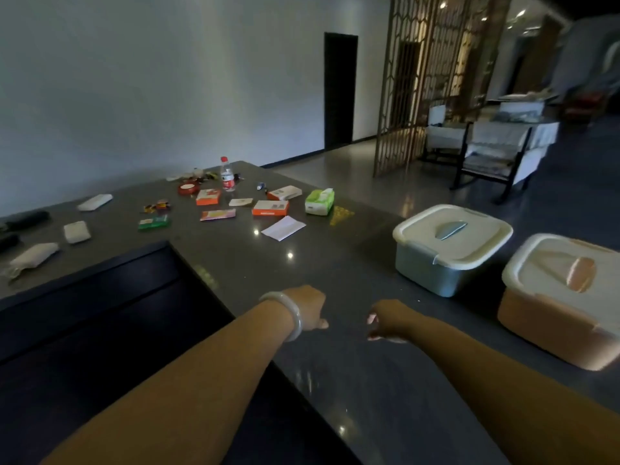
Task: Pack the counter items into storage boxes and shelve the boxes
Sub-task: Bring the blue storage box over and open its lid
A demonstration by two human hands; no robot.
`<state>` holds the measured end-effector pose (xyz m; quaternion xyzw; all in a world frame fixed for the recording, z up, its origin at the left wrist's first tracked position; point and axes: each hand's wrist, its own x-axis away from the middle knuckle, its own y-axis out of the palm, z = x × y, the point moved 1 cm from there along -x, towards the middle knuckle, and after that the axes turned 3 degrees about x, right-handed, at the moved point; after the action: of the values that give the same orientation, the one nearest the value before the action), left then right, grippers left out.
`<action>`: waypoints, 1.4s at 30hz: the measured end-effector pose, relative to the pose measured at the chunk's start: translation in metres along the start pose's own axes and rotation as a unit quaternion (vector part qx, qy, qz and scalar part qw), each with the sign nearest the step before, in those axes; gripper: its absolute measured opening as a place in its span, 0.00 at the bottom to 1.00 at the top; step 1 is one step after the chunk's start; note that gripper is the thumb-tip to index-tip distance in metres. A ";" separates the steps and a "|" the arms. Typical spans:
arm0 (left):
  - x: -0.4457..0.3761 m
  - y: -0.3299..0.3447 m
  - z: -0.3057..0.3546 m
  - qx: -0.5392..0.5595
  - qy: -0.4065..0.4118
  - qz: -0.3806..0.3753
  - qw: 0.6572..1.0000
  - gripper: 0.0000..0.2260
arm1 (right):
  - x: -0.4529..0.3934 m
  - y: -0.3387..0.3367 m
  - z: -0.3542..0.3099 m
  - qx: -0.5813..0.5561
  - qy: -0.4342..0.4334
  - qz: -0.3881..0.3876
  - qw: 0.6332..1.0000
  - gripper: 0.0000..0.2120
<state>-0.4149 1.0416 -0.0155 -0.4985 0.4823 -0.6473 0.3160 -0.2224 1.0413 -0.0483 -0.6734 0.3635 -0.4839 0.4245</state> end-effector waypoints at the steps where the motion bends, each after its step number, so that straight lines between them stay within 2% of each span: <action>1: -0.016 -0.002 -0.003 -0.004 0.015 -0.003 1.000 0.24 | -0.009 -0.002 0.004 -0.001 0.014 -0.002 1.000 0.21; 10: -0.146 -0.031 -0.037 -0.057 0.150 -0.005 0.987 0.22 | -0.065 -0.030 0.023 -0.038 0.186 0.001 0.982 0.18; 18: -0.208 -0.051 -0.035 -0.073 0.246 -0.027 0.966 0.22 | -0.071 -0.042 0.041 -0.149 0.335 0.070 0.928 0.21; 22: -0.232 -0.064 -0.023 -0.070 0.276 -0.030 0.958 0.21 | -0.072 -0.047 0.064 -0.177 0.373 0.126 0.902 0.17; 25: -0.253 -0.079 -0.014 -0.041 0.282 -0.010 0.958 0.19 | -0.071 -0.056 0.087 -0.214 0.402 0.213 0.864 0.12; 27: -0.269 -0.091 -0.005 -0.033 0.284 0.012 0.958 0.19 | -0.069 -0.064 0.103 -0.228 0.432 0.267 0.831 0.13; 31: -0.303 -0.113 0.020 -0.005 0.295 0.058 0.954 0.16 | -0.073 -0.077 0.140 -0.226 0.460 0.320 0.797 0.16; 35: -0.335 -0.122 0.047 0.041 0.304 0.080 0.948 0.10 | -0.091 -0.085 0.180 -0.211 0.475 0.335 0.786 0.20; 40: -0.381 -0.122 0.075 0.116 0.269 0.072 0.953 0.14 | -0.113 -0.089 0.228 -0.132 0.511 0.340 0.778 0.23; 42: -0.398 -0.121 0.084 0.144 0.243 0.068 0.957 0.17 | -0.123 -0.088 0.244 -0.137 0.519 0.342 0.771 0.23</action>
<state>-0.2055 1.4106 -0.0338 -0.2417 0.4787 -0.7885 0.3012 -0.0137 1.2383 -0.0512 -0.2020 0.7972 -0.5278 0.2124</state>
